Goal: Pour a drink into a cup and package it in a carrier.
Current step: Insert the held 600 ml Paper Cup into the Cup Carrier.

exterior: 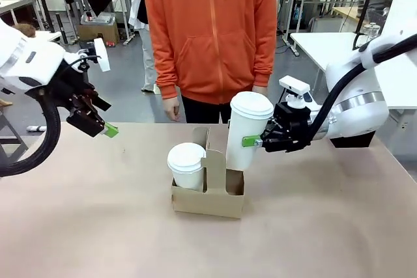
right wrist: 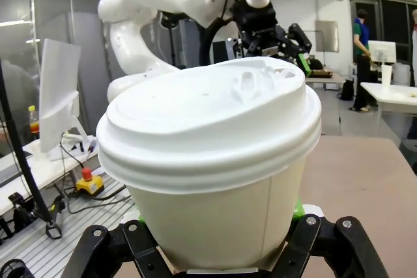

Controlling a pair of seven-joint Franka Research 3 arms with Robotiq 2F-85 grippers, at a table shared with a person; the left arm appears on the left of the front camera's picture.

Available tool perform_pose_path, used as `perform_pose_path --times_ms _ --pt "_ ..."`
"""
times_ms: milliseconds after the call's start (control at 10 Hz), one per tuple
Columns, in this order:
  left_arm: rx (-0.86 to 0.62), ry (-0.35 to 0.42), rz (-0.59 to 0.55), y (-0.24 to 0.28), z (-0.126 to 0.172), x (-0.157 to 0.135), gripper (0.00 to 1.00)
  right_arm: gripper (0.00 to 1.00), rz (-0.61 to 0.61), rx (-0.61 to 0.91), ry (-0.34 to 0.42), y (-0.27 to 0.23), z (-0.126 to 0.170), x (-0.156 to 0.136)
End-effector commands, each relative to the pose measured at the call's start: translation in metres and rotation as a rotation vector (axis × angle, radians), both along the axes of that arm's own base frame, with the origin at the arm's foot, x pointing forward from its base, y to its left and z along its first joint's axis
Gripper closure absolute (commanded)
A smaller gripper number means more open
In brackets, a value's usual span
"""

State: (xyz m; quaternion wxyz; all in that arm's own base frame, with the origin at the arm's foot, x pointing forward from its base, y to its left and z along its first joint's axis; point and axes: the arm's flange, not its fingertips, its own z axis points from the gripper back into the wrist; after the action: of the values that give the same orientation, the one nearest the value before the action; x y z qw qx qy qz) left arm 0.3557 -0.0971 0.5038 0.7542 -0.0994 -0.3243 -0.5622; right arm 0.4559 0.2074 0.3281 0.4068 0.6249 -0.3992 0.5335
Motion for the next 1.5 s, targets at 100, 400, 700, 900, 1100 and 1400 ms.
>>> perform_pose_path --times_ms 100,400,700,900,1100,1400 --pt "-0.093 0.018 -0.123 0.029 -0.041 -0.016 0.00 0.19 -0.008 0.009 -0.013 0.015 -0.013 -0.005" --pt "-0.053 0.008 -0.077 0.019 -0.012 0.007 0.00 0.19 0.008 0.001 0.017 0.024 -0.027 -0.005" --pt "-0.053 0.008 -0.077 0.019 -0.012 0.007 0.00 0.19 0.009 -0.024 0.020 0.030 -0.038 -0.008" --pt "-0.053 0.008 -0.077 0.019 -0.012 0.007 0.00 0.19 0.027 -0.049 0.030 0.032 -0.053 -0.007" --pt "-0.053 0.008 -0.077 0.019 -0.012 0.007 0.00 0.19 0.040 -0.054 0.045 0.035 -0.066 -0.010" --pt "-0.053 0.008 -0.077 0.019 -0.012 0.007 0.00 0.19 0.068 -0.074 0.023 0.034 -0.081 -0.011"
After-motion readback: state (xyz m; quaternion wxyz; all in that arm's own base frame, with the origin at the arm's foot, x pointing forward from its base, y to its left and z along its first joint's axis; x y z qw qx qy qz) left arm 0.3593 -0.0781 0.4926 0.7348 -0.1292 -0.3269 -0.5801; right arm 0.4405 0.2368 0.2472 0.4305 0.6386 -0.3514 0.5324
